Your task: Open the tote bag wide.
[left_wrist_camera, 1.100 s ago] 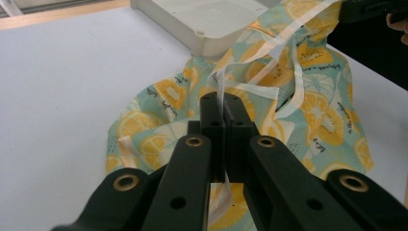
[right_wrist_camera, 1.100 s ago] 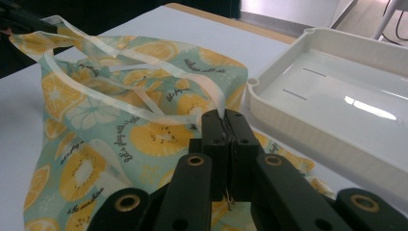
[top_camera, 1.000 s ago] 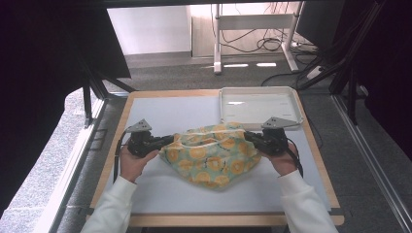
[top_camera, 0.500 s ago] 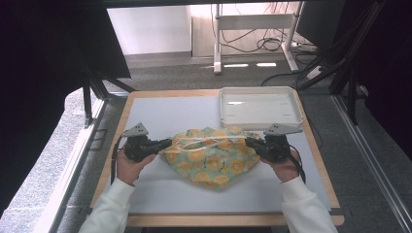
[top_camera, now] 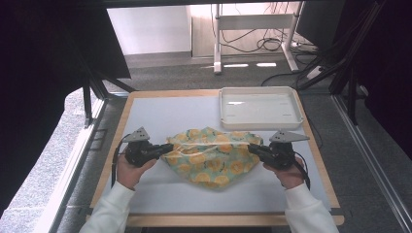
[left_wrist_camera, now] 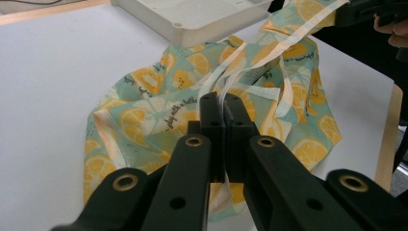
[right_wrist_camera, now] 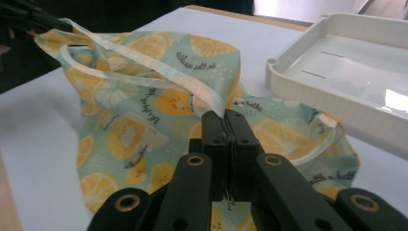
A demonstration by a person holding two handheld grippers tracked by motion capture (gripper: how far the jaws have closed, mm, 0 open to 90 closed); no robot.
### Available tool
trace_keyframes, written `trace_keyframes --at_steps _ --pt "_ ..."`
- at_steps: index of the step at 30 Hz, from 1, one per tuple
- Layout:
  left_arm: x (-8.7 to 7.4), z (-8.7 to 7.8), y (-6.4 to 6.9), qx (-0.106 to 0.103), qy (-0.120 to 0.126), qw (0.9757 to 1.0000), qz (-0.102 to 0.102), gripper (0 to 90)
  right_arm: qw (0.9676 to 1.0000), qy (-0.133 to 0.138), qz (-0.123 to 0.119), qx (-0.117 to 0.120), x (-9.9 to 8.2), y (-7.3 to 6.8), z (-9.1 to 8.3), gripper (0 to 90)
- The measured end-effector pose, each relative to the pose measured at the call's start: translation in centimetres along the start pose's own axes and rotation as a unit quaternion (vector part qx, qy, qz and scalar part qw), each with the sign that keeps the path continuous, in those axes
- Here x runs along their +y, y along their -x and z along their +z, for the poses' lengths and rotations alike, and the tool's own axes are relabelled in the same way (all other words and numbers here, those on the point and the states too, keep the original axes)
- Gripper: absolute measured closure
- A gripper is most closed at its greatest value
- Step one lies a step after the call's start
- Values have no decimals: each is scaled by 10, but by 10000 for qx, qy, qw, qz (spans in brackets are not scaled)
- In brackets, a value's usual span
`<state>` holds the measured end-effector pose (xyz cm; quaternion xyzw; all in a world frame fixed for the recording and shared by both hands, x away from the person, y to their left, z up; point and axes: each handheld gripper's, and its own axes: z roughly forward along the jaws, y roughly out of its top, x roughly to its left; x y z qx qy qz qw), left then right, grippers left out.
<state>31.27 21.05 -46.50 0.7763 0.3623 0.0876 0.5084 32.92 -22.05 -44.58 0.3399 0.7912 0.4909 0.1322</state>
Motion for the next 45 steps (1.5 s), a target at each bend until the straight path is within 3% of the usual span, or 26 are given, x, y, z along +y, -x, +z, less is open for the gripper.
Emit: trace_keyframes --at_steps 13,29,45 --pt "-14 1 12 -64 -120 9999 46 894 9994 -239 234 64 -29 -1 -3 869" --pt "-26 3 14 -64 -269 9996 12 893 9986 -504 176 28 -38 -5 0 880" --pt "-52 12 16 -100 -781 9969 -49 891 9919 -1252 166 149 -64 -11 7 887"
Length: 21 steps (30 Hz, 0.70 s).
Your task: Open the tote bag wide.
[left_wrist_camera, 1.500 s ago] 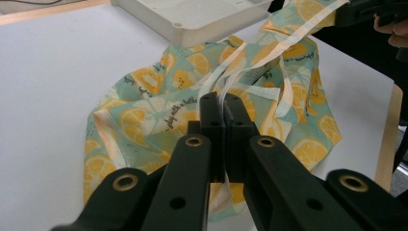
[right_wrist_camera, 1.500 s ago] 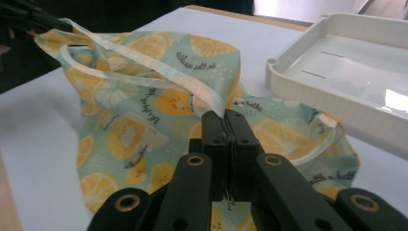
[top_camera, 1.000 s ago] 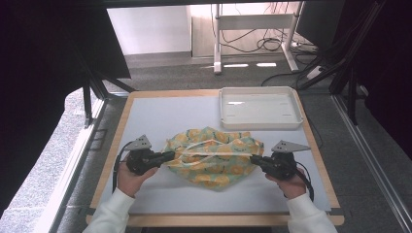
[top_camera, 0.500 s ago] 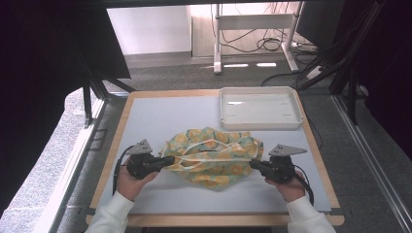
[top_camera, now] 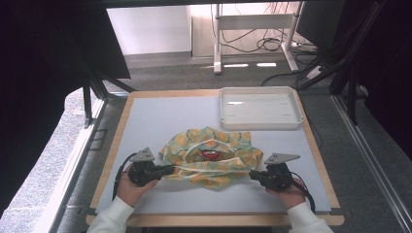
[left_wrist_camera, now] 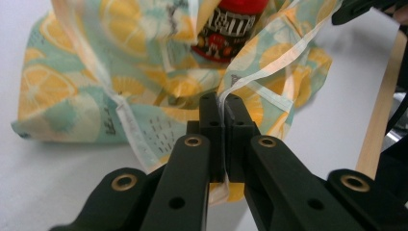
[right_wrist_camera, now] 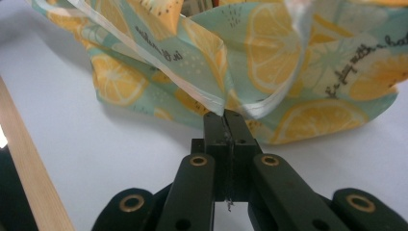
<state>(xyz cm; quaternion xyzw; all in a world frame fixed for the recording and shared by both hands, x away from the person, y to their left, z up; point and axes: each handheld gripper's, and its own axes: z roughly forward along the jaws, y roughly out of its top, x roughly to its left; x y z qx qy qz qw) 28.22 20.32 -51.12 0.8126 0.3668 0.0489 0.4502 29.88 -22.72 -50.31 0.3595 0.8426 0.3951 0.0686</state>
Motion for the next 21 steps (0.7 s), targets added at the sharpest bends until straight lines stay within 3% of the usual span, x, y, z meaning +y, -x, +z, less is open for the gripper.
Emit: trace_keyframes --at_steps 3,11,16,18,20,21 --pt "-4 6 -1 1 -206 9998 -8 887 9998 -170 -36 -6 -4 1 3 888" --pt "-7 11 -3 15 -290 9995 -88 884 9995 -289 -94 -26 -7 -1 6 887" --pt "-7 11 -4 12 -334 9994 -103 803 9994 -328 -124 -24 -7 -2 9 879" --pt "-7 9 -4 88 -280 9995 -64 763 9996 -273 -100 -25 -7 -1 7 819" --pt "-6 5 -3 182 -162 9997 -37 600 9998 -55 -94 -146 -6 -3 4 625" --pt "-6 3 -2 274 -52 9996 -28 600 9998 -55 -94 -146 -6 -3 4 625"
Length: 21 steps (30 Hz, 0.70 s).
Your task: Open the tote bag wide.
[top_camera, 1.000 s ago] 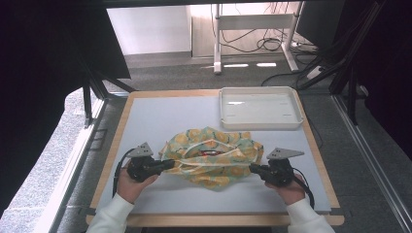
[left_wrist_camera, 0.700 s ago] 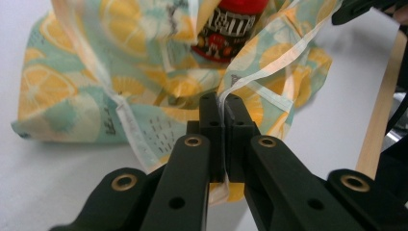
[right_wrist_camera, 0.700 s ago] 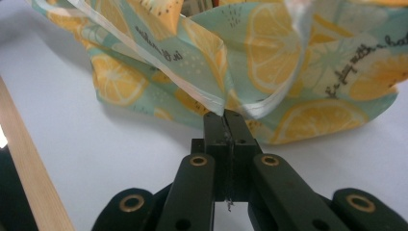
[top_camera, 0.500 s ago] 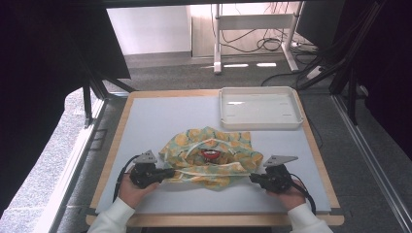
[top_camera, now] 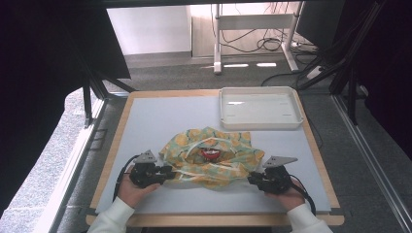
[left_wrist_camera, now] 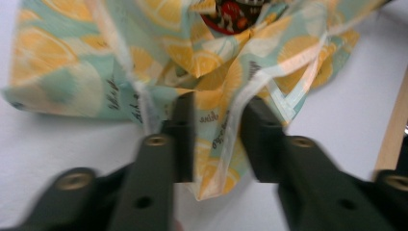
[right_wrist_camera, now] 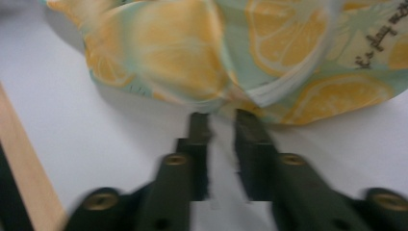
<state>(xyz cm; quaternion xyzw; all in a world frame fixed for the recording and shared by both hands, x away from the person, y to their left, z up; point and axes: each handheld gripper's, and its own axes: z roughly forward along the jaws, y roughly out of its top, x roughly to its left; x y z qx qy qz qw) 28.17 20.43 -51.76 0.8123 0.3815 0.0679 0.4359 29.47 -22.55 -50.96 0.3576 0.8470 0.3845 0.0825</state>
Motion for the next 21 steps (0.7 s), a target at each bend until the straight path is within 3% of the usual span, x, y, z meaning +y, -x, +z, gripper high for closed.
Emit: trace_keyframes --at_steps 2,4,9,10,21 --pt "1 -8 2 129 212 9997 30 474 9995 227 -62 -208 1 -4 -5 479" --pt "1 -11 2 139 275 9995 11 412 9993 275 -57 -252 1 -5 -7 444" --pt "3 -21 3 192 491 9986 -99 350 9975 589 54 -378 2 -7 -22 310" --pt "3 -22 3 199 503 9985 -125 349 9961 704 196 -495 3 -6 -29 264" --pt "16 -33 2 231 727 9969 -165 343 9919 1059 365 -597 14 -1 -53 241"
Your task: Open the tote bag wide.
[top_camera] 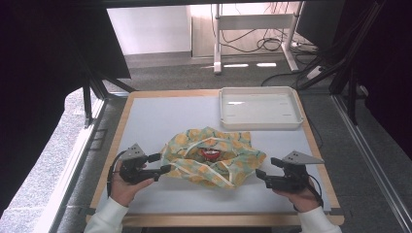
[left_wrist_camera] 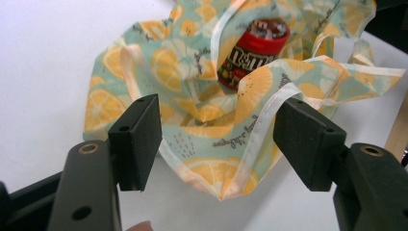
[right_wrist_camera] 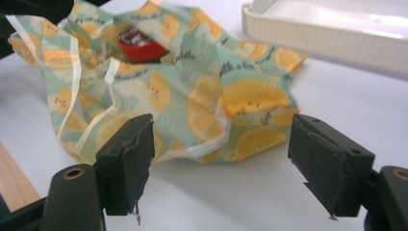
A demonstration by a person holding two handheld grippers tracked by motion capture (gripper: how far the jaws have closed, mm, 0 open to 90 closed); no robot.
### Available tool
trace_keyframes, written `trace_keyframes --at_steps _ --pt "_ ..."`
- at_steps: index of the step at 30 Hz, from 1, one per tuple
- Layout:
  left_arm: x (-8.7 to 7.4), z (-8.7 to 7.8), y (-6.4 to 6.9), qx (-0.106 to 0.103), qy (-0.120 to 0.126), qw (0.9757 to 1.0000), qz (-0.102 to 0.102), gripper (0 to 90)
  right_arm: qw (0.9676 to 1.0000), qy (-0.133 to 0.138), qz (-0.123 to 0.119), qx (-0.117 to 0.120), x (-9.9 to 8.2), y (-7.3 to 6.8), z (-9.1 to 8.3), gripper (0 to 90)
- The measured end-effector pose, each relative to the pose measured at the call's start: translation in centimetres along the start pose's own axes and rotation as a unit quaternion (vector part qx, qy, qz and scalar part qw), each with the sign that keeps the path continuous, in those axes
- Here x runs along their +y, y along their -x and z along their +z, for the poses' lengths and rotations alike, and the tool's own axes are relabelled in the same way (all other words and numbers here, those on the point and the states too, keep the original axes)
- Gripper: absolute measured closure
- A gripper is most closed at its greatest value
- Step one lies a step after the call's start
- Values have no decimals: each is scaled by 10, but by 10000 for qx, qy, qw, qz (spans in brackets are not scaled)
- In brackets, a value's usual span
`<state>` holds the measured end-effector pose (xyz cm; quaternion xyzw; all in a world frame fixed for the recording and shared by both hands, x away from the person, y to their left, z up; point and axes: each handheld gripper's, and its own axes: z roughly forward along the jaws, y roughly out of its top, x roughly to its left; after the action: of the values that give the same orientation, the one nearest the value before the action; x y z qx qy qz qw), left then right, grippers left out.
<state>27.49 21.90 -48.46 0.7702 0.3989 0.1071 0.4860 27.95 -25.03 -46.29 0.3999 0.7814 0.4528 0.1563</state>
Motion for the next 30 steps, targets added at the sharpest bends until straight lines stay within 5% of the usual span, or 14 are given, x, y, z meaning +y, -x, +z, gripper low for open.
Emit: trace_keyframes --at_steps 14,22,30 --pt "5 -13 0 -297 104 9995 -93 160 9998 195 -41 -62 17 4 -4 269" --pt "16 -5 4 -235 86 9997 9 202 9995 229 -195 55 30 -4 3 304" --pt "34 9 3 -14 -18 10000 -5 351 9987 136 -433 215 51 -19 27 397"
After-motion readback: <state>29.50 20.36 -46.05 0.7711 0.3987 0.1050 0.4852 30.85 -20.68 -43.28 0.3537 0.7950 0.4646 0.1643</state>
